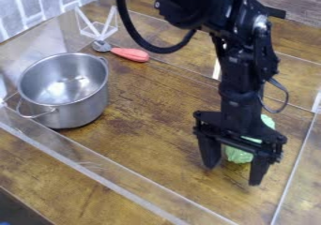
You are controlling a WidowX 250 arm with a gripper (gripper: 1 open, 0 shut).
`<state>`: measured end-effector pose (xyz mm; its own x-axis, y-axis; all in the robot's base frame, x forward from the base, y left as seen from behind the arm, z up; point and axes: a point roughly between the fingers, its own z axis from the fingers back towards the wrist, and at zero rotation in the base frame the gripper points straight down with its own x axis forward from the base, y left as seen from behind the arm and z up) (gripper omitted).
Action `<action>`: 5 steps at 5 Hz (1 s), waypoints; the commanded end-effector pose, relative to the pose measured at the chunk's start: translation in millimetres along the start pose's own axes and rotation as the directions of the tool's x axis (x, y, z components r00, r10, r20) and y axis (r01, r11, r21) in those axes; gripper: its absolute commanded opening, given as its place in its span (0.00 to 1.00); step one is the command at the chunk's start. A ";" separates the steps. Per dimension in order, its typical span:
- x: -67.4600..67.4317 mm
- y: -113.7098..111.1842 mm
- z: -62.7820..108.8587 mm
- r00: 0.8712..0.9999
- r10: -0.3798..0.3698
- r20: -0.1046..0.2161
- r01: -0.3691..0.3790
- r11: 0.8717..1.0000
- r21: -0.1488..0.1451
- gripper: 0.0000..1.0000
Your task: Put the green object in the silver pot
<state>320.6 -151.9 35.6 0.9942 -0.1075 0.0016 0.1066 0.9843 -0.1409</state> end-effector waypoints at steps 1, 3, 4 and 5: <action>6.2 -8.4 5.6 0.999 -0.016 0.045 0.017 1.000 -0.016 0.00; 3.4 -13.4 28.9 0.997 0.037 0.067 -0.036 0.999 -0.019 0.00; 0.8 -17.1 41.6 0.993 0.088 0.080 -0.086 0.996 -0.019 0.00; -5.0 -18.4 59.4 0.992 0.083 0.096 -0.081 0.996 -0.031 0.00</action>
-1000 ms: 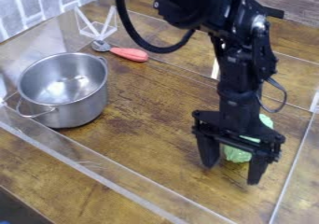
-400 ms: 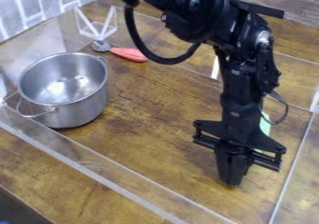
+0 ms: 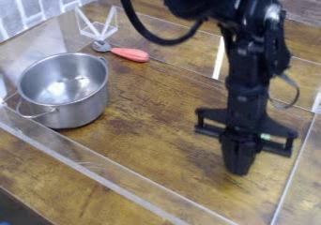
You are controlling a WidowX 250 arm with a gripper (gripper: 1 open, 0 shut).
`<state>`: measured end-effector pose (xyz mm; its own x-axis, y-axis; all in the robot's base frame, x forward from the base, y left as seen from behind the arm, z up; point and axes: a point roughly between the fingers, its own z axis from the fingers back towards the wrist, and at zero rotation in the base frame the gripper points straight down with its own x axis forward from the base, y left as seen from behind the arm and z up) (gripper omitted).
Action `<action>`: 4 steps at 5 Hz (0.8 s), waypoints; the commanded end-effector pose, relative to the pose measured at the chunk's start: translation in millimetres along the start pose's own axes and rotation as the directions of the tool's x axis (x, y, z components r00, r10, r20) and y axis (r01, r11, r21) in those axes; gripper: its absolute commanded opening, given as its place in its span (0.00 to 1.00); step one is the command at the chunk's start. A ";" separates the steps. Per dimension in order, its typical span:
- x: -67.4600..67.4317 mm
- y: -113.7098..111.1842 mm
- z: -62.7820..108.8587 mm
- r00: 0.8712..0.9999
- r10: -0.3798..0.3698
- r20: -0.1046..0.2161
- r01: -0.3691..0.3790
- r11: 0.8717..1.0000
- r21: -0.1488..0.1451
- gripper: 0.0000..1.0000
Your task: Put the green object in the silver pot
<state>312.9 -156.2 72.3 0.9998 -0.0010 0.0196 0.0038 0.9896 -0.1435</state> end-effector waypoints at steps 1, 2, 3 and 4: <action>-0.4 -5.8 61.5 0.993 -0.027 0.112 0.032 0.999 -0.040 0.00; 0.2 13.2 94.3 0.986 0.003 0.164 0.004 0.999 -0.041 0.00; 3.1 61.1 100.9 0.981 0.090 0.172 -0.091 0.996 -0.004 0.00; 3.0 110.4 105.2 0.973 0.148 0.175 -0.153 0.988 0.015 0.00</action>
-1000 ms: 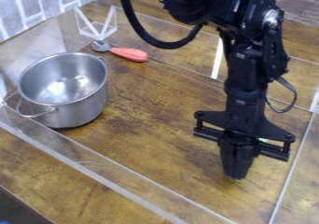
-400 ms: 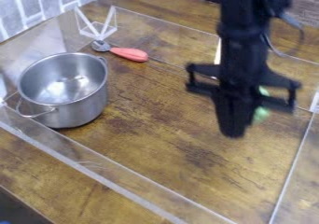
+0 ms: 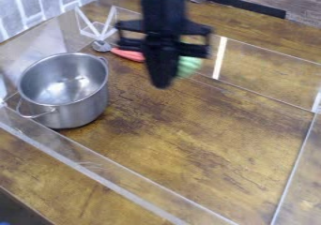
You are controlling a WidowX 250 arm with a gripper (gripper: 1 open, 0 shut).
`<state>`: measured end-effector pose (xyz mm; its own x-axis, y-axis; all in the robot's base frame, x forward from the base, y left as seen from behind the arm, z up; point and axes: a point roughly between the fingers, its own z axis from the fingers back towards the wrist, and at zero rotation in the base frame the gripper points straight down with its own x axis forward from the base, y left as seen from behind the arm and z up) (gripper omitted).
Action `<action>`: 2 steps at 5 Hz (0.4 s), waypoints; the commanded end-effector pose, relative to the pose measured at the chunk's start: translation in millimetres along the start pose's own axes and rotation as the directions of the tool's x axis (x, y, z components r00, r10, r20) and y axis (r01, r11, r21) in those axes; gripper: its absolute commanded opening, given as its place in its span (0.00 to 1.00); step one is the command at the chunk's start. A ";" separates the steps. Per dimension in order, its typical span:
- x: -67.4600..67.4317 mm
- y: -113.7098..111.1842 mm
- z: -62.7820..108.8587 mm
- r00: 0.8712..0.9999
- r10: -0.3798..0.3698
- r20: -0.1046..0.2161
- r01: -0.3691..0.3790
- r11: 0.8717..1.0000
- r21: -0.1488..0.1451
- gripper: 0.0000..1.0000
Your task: Put the green object in the silver pot
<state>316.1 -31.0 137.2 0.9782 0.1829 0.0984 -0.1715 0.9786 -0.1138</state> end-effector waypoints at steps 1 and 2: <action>4.5 41.5 26.7 0.995 0.063 0.080 -0.063 0.998 0.005 0.00; 14.1 70.4 27.8 0.992 0.097 0.085 -0.100 0.995 0.023 0.00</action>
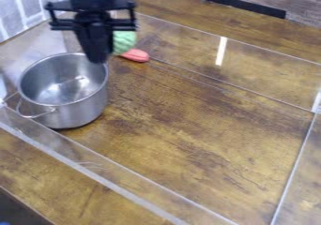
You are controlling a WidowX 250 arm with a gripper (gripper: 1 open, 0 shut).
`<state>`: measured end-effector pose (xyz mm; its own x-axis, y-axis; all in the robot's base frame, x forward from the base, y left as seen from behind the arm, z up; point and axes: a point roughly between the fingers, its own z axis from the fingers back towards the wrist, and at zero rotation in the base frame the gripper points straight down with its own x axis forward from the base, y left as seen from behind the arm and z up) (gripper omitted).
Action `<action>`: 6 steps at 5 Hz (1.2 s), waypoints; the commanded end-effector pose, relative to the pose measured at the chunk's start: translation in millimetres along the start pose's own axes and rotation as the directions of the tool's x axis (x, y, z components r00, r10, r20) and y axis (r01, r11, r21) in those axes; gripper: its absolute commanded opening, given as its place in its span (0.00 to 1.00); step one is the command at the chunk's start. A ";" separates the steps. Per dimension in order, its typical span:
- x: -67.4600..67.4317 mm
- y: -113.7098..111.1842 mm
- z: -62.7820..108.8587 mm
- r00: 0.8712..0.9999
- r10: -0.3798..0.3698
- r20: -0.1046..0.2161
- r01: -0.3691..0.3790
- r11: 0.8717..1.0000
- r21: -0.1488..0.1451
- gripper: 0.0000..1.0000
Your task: Put the green object in the silver pot
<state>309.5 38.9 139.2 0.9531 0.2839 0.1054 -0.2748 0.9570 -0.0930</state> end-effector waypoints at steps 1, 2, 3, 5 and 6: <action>17.4 17.9 15.7 0.997 0.030 0.068 -0.030 1.000 0.004 0.00; 16.7 36.5 2.0 0.997 0.033 0.066 -0.033 0.999 0.010 0.00; 17.6 53.6 -15.4 0.998 0.025 0.061 -0.027 0.999 0.021 0.00; 17.6 60.3 -7.9 0.998 0.027 0.052 -0.028 1.000 0.013 1.00; 19.9 71.7 -16.0 0.999 0.015 0.046 -0.015 1.000 0.015 1.00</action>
<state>306.1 105.7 101.8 0.9513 0.2952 0.0885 -0.2881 0.9538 -0.0849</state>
